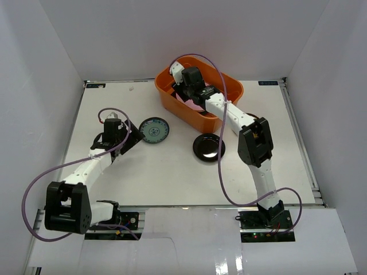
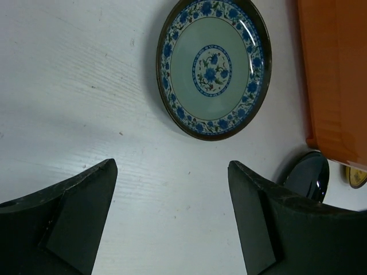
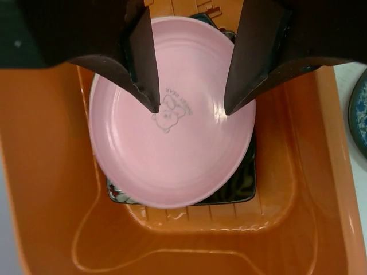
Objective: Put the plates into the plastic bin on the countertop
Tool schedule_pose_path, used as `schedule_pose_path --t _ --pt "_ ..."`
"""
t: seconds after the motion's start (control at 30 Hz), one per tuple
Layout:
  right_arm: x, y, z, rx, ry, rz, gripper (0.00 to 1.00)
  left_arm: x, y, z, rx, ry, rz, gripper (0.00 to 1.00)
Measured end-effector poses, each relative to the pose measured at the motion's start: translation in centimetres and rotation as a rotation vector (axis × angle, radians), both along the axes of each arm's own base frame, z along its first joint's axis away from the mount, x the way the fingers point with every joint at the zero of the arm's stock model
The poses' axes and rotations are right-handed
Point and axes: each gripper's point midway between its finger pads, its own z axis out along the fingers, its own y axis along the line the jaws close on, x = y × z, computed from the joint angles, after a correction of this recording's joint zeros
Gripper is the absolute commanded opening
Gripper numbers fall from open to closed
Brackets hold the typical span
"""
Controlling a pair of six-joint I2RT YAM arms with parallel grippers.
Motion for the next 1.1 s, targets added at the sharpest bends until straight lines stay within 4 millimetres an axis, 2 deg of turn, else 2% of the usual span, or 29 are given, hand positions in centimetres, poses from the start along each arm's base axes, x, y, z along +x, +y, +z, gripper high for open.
schedule_pose_path --t 0.1,0.13,0.23,0.27,0.33,0.37,0.43,0.47,0.5,0.53,0.57,0.63,0.67,0.7,0.8,0.83,0.93,1.03,1.1 --pt "-1.3 -1.4 2.4 0.037 -0.016 -0.037 0.54 0.7 -0.4 -1.4 -0.017 0.029 0.0 0.87" --pt "-2.4 -2.3 3.3 0.057 -0.017 -0.053 0.52 0.9 -0.5 -2.1 -0.023 0.047 0.0 0.85" --pt "-6.3 -5.8 7.3 0.15 -0.058 -0.129 0.38 1.1 -0.8 -4.1 -0.037 0.102 0.004 0.84" --pt "-8.0 -7.4 8.7 0.2 -0.076 -0.158 0.25 1.2 -0.9 -4.6 -0.04 0.118 0.006 0.81" --pt "-10.7 -11.2 11.0 0.325 -0.106 -0.233 0.15 1.5 -1.0 -5.4 -0.044 0.137 0.012 0.78" --pt "-11.5 -13.5 11.5 0.394 -0.113 -0.284 0.08 1.8 -1.0 -5.7 -0.044 0.145 0.015 0.74" --pt "-12.1 -19.7 11.5 0.528 -0.143 -0.439 0.08 2.4 -1.0 -6.0 -0.045 0.15 0.02 0.69" --pt "-12.2 -23.4 10.3 0.578 -0.144 -0.54 0.09 2.8 -1.0 -6.2 -0.044 0.149 0.024 0.64" --pt "-12.4 -26.9 8.6 0.614 -0.136 -0.641 0.17 3.1 -1.0 -6.3 -0.044 0.15 0.028 0.62" --pt "-12.6 -29.7 6.8 0.649 -0.125 -0.726 0.38 3.5 -1.0 -6.5 -0.042 0.15 0.033 0.6" --pt "-13.2 -32.5 4.0 0.676 -0.092 -0.823 0.48 3.8 -1.0 -6.7 -0.041 0.15 0.034 0.58" --pt "-14.8 -36.1 -1.3 0.702 -0.005 -0.964 0.61 4.4 -1.1 -7.2 -0.044 0.154 0.04 0.46" --pt "-15.8 -37.6 -3.8 0.715 0.044 -1.033 0.63 4.8 -1.2 -7.3 -0.049 0.15 0.043 0.4" --pt "-16.4 -38.5 -5.4 0.729 0.083 -1.071 0.63 5.2 -1.2 -7.4 -0.053 0.147 0.046 0.24" --pt "-16.8 -39.9 -8.4 0.816 0.168 -1.137 0.63 6.0 -1.3 -7.8 -0.066 0.144 0.062 0.03" --pt "-16.5 -40.1 -8.9 0.853 0.185 -1.141 0.62 6.5 -1.4 -7.4 -0.074 0.129 0.062 0.0" --pt "-15.6 -40.3 -10.7 0.924 0.236 -1.152 0.59 7.0 -1.4 -6.7 -0.071 0.105 0.064 0.0" --pt "-15.0 -40.2 -12.8 0.969 0.29 -1.172 0.56 6.4 -1.3 -5.8 -0.061 0.092 0.056 0.0" --pt "-14.8 -39.9 -14.4 0.994 0.344 -1.183 0.53 5.4 -1.1 -4.2 -0.049 0.064 0.043 0.0"
